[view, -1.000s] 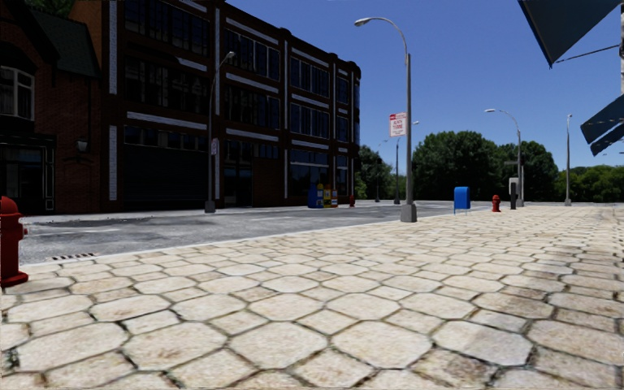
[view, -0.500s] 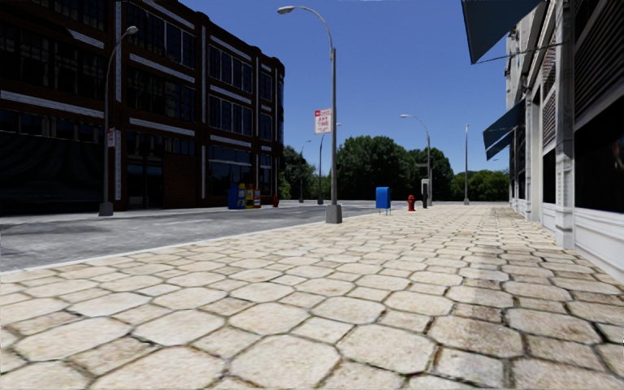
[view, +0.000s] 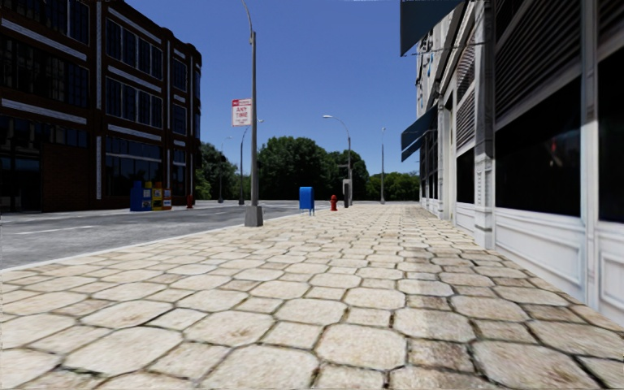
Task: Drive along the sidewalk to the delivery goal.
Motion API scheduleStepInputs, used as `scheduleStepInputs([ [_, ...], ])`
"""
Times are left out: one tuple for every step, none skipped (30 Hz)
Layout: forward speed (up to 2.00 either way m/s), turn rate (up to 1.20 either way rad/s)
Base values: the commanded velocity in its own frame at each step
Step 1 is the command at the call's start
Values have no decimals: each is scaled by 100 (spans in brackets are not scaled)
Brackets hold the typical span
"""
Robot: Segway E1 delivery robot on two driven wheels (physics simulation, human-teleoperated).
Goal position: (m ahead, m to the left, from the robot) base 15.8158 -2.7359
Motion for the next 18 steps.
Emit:
scheduleStepInputs([
  [157,-59],
  [157,-59],
  [157,-59],
  [157,-59],
  [157,-59],
  [157,-56],
  [157,-54],
  [157,-54],
  [157,-54],
  [157,-54],
  [157,-54],
  [157,-54],
  [157,-54],
  [157,-53],
  [157,-47],
  [157,0],
  [157,0],
  [158,0],
])
